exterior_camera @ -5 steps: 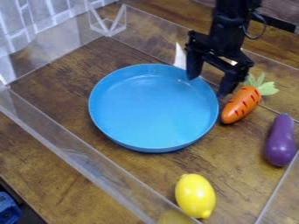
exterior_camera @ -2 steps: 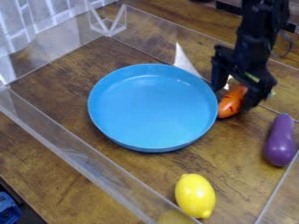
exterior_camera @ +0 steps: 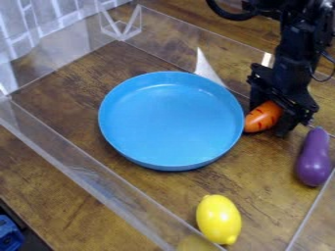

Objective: Move the carrot to the right side

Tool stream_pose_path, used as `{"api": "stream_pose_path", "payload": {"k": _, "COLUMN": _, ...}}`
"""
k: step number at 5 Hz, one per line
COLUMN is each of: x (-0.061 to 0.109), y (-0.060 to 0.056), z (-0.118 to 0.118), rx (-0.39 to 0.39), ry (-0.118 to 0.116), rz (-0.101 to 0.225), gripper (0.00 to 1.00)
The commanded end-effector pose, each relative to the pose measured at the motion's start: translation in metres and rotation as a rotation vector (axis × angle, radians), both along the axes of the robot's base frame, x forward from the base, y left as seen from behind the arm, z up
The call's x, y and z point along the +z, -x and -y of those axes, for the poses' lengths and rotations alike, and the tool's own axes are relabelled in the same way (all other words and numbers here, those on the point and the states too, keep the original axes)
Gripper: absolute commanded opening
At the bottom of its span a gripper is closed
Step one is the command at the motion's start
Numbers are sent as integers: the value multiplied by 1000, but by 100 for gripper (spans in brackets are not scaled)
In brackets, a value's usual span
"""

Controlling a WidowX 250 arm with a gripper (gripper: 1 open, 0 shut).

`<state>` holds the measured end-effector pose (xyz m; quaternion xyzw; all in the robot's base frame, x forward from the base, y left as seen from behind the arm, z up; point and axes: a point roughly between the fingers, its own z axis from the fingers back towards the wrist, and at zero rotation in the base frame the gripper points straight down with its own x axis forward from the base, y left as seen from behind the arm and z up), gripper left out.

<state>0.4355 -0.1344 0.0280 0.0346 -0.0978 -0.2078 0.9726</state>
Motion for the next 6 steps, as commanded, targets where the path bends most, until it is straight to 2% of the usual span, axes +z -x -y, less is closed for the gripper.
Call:
{"api": "stream_pose_path", "payload": {"k": 1, "x": 13, "y": 2, "z": 14, "rx": -25, "ry": 23, "rz": 46, "gripper": 0}}
{"api": "stream_pose_path", "payload": {"k": 3, "x": 32, "y": 10, "z": -2, "rx": 2, "ry": 33, "rz": 71, "gripper": 0}}
{"api": "stream_pose_path", "payload": {"k": 5, "x": 51, "y": 18, "z": -8, "rx": 78, "ry": 48, "rz": 106, "gripper": 0}}
{"api": "stream_pose_path", "payload": {"k": 6, "x": 51, "y": 20, "z": -6, "rx": 111, "ry": 61, "rz": 115, "gripper": 100}}
